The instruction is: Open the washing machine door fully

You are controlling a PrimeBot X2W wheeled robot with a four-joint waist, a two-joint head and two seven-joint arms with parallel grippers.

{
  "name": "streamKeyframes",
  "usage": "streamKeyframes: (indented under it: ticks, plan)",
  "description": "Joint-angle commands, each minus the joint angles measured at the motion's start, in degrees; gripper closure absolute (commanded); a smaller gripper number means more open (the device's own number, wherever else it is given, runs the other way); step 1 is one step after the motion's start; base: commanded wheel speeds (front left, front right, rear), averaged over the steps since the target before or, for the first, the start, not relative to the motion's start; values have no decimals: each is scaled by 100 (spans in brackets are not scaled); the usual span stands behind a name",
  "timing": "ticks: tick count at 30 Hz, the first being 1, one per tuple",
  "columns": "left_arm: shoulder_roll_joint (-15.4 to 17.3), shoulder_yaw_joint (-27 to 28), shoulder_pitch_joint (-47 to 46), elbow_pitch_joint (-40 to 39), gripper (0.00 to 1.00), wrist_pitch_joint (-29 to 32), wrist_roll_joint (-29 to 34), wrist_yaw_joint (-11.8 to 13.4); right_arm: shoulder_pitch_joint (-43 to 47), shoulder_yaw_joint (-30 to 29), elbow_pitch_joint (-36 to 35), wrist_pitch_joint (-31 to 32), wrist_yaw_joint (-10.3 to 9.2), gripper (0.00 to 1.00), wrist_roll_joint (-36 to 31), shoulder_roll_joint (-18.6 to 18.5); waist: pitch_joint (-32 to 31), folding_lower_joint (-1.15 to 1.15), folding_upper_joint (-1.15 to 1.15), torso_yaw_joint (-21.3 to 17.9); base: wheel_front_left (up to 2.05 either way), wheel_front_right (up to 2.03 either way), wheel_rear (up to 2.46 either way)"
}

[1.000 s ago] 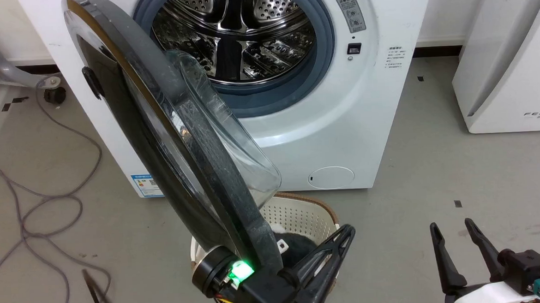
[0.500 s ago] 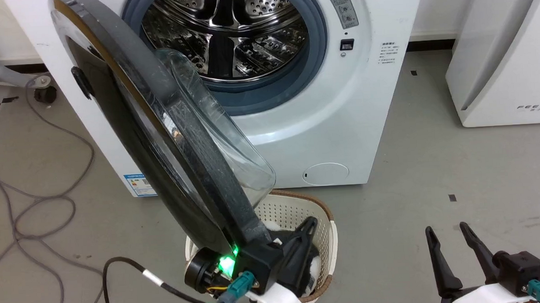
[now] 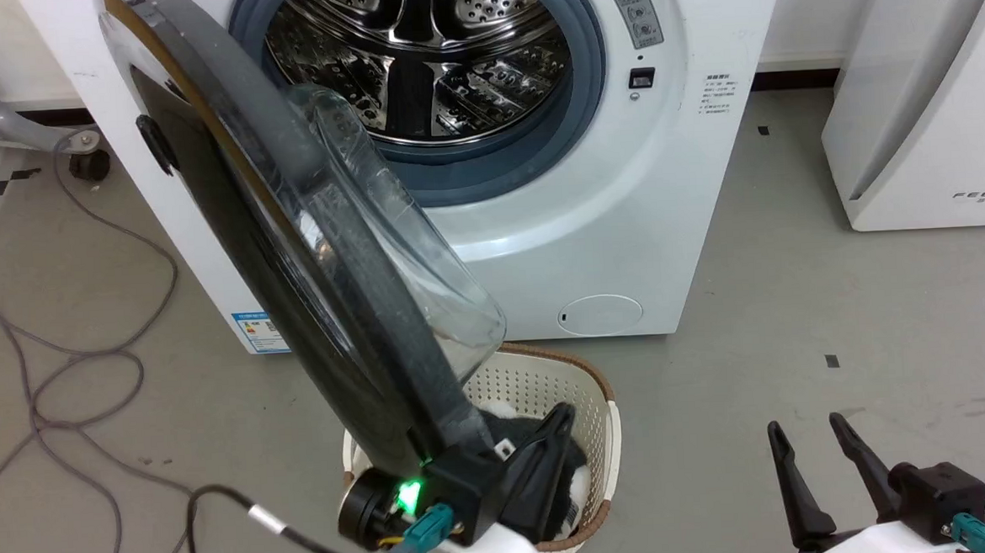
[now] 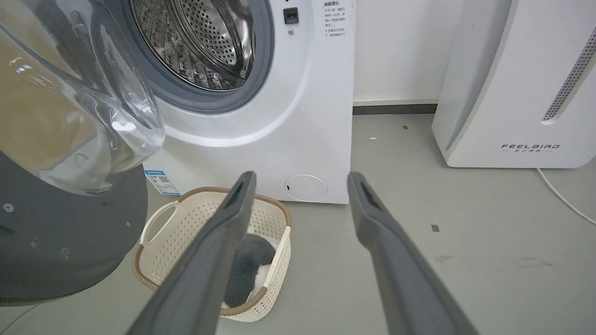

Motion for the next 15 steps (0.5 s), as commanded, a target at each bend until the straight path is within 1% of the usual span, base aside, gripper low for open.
streamKeyframes:
  ticks: [1,10,15]
  plan:
    - [79,120,77,8,100,-15,-19,74,-74,3,18,-20,3,0,38,23,-8,0,0,5,0,0,0]
    - [231,249,666,-593,100,69,-102,387,-37,18,129,-33,3,0,82,23,-78,0,0,145,0,0,0]
    - [323,334,947,-1067,100,122,-118,557,-3,1,192,-26,3,0,97,23,-117,0,0,328,0,0,0]
